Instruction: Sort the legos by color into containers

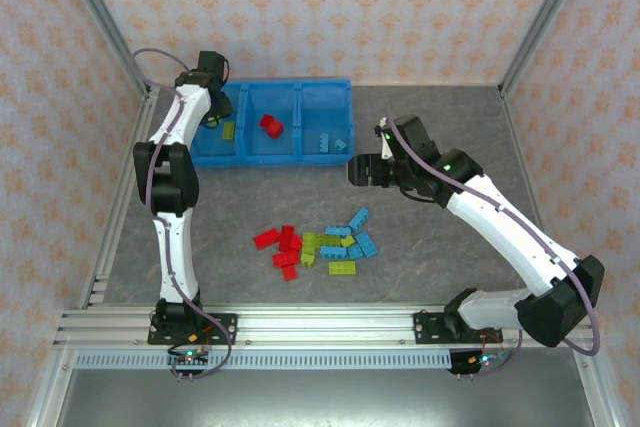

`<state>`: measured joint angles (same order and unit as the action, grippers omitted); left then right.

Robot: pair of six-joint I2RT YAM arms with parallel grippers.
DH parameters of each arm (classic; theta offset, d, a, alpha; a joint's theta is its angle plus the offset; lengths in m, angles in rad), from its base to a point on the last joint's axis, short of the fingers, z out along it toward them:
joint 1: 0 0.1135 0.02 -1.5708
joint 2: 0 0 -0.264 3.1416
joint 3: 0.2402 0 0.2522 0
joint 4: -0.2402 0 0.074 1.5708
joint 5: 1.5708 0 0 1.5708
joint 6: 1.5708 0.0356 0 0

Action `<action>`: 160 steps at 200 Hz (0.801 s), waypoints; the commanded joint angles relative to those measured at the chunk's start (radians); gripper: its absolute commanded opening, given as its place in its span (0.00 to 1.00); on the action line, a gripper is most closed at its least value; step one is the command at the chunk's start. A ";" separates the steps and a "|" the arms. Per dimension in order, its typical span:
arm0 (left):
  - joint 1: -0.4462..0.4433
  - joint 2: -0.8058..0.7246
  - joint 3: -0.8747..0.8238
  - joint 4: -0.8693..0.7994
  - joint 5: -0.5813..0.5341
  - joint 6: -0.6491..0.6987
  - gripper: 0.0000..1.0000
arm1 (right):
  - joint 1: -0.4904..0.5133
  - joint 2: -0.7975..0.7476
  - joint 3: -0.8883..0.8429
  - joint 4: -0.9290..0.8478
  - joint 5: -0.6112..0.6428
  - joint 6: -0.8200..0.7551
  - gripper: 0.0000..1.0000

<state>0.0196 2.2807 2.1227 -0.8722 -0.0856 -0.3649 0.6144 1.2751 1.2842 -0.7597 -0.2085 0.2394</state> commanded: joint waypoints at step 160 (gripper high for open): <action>-0.287 -0.945 -0.649 0.214 0.426 0.431 0.39 | 0.002 0.216 -0.112 -0.056 -0.110 0.375 0.79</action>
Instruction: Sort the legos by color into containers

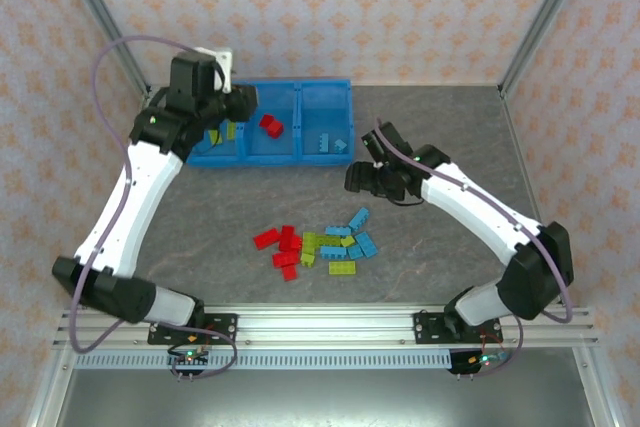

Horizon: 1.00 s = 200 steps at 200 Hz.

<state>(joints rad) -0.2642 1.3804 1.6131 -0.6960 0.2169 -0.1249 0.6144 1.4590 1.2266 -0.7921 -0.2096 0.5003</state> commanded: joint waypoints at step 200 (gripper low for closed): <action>-0.104 -0.167 -0.687 0.085 0.617 1.073 0.59 | 0.019 0.274 0.022 -0.061 0.071 0.109 0.19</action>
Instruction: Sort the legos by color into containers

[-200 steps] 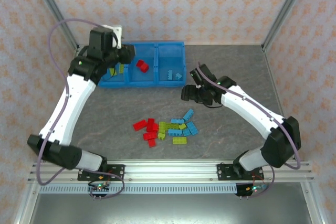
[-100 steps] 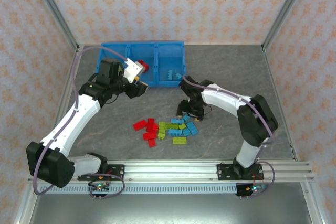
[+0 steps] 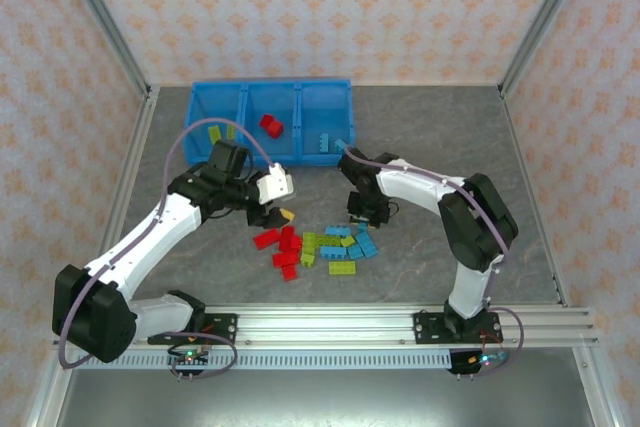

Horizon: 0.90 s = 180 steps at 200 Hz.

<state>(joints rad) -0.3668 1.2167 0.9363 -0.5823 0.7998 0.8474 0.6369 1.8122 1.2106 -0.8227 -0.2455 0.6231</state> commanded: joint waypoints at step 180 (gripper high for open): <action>0.006 -0.055 -0.160 0.577 -0.390 -0.338 1.00 | -0.012 0.378 0.816 0.170 0.250 -0.387 0.12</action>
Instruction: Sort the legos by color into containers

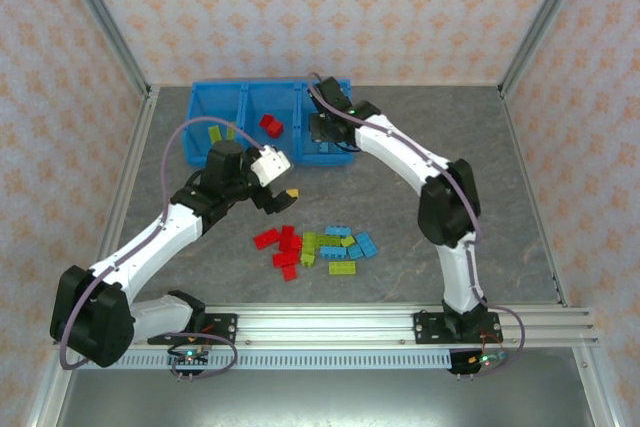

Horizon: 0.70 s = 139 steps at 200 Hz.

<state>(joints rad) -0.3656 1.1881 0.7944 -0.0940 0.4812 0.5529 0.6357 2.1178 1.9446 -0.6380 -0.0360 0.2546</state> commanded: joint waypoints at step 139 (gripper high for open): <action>0.011 0.062 0.097 0.000 -0.082 -0.377 1.00 | -0.019 -0.245 -0.142 -0.042 -0.008 -0.013 0.40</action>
<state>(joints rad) -0.3637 1.2232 0.7959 -0.0410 0.4099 0.4034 0.6182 2.1059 1.9064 -0.6533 -0.0605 0.2569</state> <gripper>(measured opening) 0.998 0.391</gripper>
